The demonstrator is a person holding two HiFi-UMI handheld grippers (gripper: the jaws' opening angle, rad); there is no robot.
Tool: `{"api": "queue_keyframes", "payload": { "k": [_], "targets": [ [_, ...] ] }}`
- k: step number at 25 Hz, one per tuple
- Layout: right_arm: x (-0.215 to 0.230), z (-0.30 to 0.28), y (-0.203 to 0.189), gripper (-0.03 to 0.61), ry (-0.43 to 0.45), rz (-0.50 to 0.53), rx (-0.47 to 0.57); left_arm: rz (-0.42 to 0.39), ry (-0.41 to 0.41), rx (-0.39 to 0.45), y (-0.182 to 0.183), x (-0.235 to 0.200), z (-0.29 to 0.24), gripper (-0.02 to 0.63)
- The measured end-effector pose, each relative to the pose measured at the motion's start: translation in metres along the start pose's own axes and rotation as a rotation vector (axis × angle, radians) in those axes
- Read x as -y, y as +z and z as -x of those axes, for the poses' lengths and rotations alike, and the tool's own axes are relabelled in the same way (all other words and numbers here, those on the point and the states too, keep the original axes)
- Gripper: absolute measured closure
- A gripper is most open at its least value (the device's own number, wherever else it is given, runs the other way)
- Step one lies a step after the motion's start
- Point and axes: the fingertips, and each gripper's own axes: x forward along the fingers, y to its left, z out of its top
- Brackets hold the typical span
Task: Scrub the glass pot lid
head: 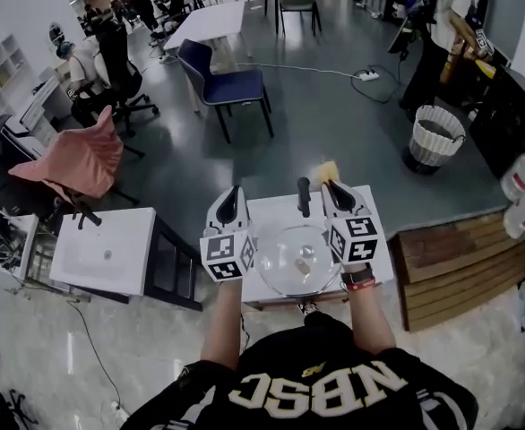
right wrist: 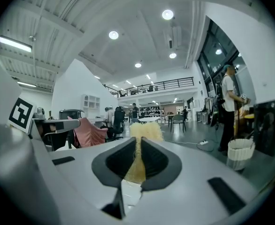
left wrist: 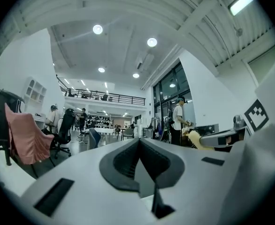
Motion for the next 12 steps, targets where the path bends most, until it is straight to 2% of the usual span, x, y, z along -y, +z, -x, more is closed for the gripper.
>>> {"api": "queue_keyframes", "payload": {
  "k": [12],
  "targets": [
    [-0.005, -0.015, -0.014, 0.537, 0.037, 0.009, -0.032, -0.014, -0.012, 0.005, -0.011, 0.010, -0.012, 0.598]
  ]
}}
